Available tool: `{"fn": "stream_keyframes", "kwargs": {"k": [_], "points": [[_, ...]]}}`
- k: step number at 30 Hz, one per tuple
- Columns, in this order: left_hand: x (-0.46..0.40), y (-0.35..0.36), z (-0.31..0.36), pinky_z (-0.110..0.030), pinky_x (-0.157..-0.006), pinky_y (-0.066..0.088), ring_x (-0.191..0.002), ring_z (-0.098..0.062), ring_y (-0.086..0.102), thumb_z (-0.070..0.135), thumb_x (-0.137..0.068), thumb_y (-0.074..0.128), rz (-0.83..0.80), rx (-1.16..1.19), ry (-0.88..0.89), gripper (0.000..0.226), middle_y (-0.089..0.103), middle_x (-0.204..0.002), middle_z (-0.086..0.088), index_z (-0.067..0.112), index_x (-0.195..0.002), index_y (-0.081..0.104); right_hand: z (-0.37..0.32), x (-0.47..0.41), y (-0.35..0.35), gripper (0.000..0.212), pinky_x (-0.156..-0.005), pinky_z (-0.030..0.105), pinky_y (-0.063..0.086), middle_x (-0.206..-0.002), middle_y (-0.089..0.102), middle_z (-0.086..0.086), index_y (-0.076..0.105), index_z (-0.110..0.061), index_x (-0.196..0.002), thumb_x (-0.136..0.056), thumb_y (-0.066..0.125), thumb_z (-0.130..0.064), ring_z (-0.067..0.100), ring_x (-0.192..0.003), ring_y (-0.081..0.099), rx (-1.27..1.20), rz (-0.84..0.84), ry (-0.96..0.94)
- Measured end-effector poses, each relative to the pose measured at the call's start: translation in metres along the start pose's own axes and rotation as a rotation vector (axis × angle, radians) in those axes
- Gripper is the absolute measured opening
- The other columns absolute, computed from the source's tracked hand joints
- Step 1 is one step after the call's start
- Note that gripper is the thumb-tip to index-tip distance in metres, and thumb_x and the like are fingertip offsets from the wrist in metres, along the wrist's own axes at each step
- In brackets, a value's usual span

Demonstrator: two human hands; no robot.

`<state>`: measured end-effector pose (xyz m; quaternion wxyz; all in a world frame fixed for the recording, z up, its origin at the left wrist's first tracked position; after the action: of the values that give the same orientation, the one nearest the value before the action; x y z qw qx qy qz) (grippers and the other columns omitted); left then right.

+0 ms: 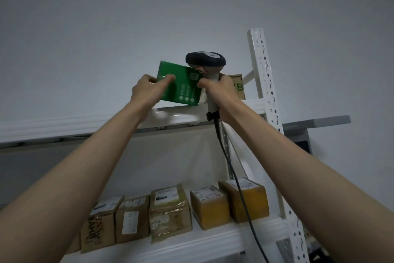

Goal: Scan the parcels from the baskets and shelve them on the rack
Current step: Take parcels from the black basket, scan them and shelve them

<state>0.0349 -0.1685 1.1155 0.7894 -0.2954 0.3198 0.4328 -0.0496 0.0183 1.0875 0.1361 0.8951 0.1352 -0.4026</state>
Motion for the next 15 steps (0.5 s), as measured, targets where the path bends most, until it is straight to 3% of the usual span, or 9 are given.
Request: {"fn": "stream_keyframes", "kwargs": {"k": [4, 10, 15], "points": [[-0.012, 0.013, -0.012, -0.040, -0.092, 0.053, -0.103, -0.024, 0.064, 0.054, -0.074, 0.079, -0.013, -0.138, -0.003, 0.066, 0.063, -0.117, -0.004, 0.017, -0.122, 0.053, 0.011, -0.021, 0.000, 0.015, -0.060, 0.027, 0.041, -0.080, 0.059, -0.001, 0.055, -0.019, -0.085, -0.088, 0.067, -0.012, 0.012, -0.072, 0.053, 0.038, -0.046, 0.042], [-0.018, 0.034, -0.021, -0.036, -0.085, 0.046, -0.100, -0.025, 0.054, 0.054, -0.074, 0.079, 0.066, -0.263, 0.011, 0.064, 0.054, -0.109, 0.001, 0.018, -0.119, 0.052, 0.046, -0.032, -0.009, 0.011, -0.071, 0.031, 0.045, -0.085, 0.063, 0.001, 0.060, -0.018, -0.085, -0.086, 0.070, -0.013, 0.019, -0.084, 0.057, -0.004, 0.027, 0.118], [-0.026, 0.048, -0.026, -0.039, -0.093, 0.045, -0.113, -0.030, 0.056, 0.047, -0.080, 0.076, 0.025, -0.346, 0.014, 0.061, 0.060, -0.122, -0.005, 0.018, -0.128, 0.051, 0.058, -0.033, -0.014, 0.010, -0.072, 0.033, 0.047, -0.083, 0.064, 0.003, 0.061, -0.017, -0.086, -0.086, 0.069, -0.011, 0.020, -0.081, 0.057, -0.043, 0.019, 0.126]]}}
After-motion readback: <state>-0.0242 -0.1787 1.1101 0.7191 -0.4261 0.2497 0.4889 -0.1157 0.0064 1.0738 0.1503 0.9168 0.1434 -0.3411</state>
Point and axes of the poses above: each hand's wrist, its own x-axis away from the middle knuckle, its own y-axis out of the palm, z = x × y, the point moved 5 cm from there along -x, towards the middle knuckle
